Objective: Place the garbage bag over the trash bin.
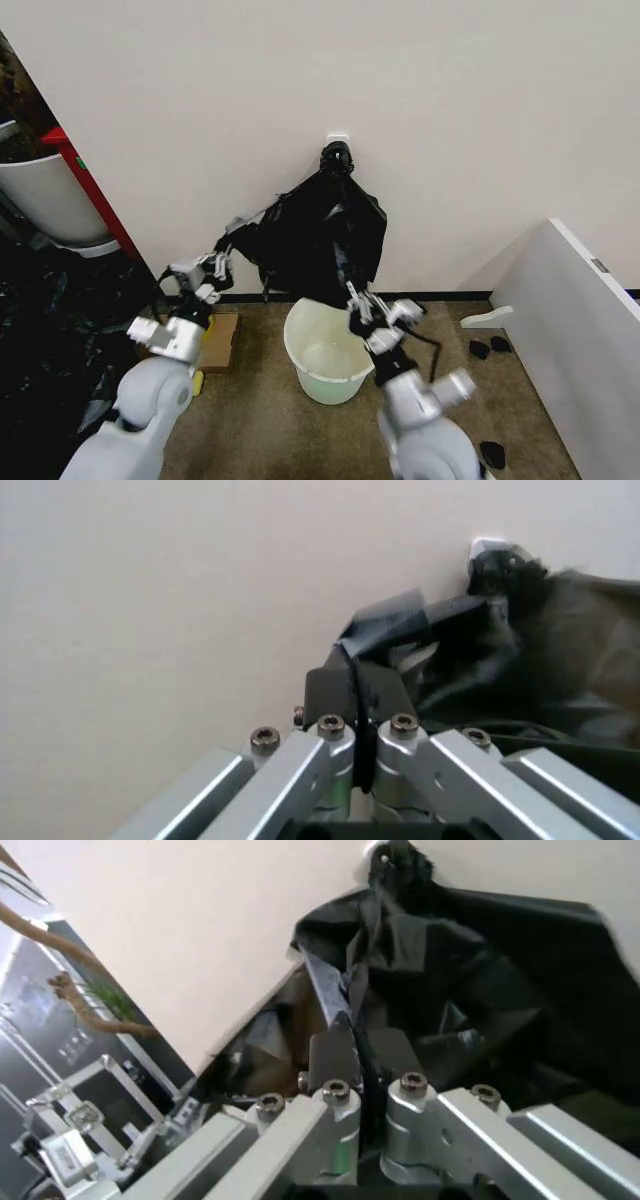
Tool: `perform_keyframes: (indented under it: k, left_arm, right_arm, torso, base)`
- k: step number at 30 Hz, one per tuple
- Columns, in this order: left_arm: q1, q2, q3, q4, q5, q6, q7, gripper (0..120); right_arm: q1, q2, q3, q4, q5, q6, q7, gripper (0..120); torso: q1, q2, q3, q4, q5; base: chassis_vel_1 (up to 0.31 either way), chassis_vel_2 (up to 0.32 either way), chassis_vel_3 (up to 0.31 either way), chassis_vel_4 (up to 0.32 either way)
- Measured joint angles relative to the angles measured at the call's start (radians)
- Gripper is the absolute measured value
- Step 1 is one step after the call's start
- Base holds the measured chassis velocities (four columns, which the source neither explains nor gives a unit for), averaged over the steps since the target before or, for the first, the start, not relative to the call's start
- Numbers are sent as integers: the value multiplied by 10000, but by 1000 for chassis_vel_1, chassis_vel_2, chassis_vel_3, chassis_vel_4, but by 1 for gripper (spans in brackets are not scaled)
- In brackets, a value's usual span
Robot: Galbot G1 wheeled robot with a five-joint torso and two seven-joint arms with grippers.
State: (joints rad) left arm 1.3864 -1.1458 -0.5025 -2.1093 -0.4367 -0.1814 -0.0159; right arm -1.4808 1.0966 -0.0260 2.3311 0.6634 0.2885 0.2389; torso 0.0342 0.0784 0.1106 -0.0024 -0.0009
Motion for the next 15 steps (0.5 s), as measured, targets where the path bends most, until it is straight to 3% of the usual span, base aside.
perform_keyframes:
  k: [6,8,15]
  left_arm:
    - [640,-45,-90,-644,391,-206,-151,0]
    - [713,-75,28,-847,118,-438,137,0]
    - [334,-697,542,-83,-386,-809,848,0]
  right_arm:
    - [-965,-180,-44,455,-855,302,74,0]
    - [-912,-21,101,252,-1299,632,-561,0]
    - [-194,353,540,-1253,-1355,1386,-1952,0]
  torso:
    - [0,0,0,-4,2]
    - [0,0,1,-1,4]
    - [1,0,4,-1,5]
  base:
    - [0,0,0,0]
    - [0,0,0,0]
    - [0,0,0,0]
